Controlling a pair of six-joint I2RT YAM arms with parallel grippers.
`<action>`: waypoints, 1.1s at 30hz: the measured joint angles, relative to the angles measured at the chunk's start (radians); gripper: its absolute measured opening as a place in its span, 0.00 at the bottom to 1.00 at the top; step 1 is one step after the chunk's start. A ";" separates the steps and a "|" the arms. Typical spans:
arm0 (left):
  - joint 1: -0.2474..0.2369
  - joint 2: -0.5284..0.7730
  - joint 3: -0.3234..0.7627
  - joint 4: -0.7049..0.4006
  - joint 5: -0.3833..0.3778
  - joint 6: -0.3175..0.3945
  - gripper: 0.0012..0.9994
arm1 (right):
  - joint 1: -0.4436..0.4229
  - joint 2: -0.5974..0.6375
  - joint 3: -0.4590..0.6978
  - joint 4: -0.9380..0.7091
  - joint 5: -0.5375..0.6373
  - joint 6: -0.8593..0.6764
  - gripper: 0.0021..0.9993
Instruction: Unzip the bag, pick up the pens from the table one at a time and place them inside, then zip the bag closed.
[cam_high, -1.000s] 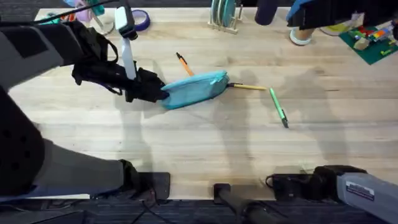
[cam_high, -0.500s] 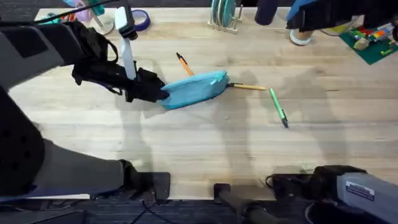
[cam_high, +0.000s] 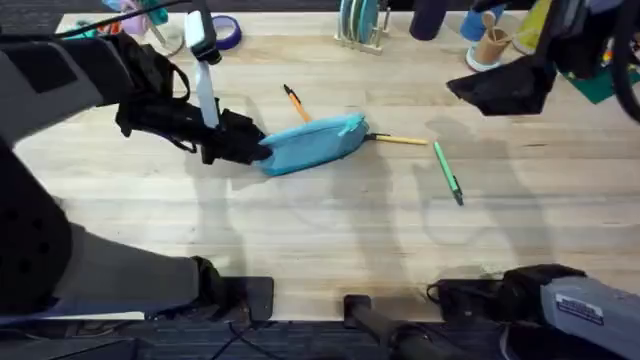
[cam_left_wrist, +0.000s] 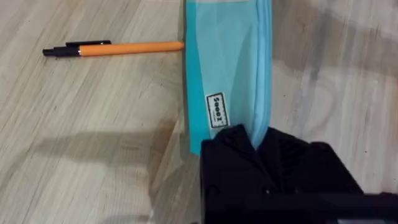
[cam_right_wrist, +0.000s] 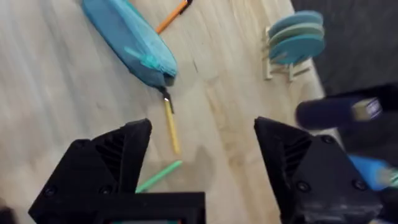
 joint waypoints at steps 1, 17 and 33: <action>0.000 0.000 0.000 0.000 0.000 0.000 0.04 | 0.000 0.000 0.000 0.000 0.000 -0.036 1.00; 0.000 0.000 0.000 0.000 0.000 0.000 0.04 | 0.002 0.000 0.000 -0.001 -0.077 -0.213 1.00; 0.000 0.000 0.000 -0.001 0.000 0.000 0.04 | 0.110 0.000 0.000 -0.244 -0.105 -0.470 1.00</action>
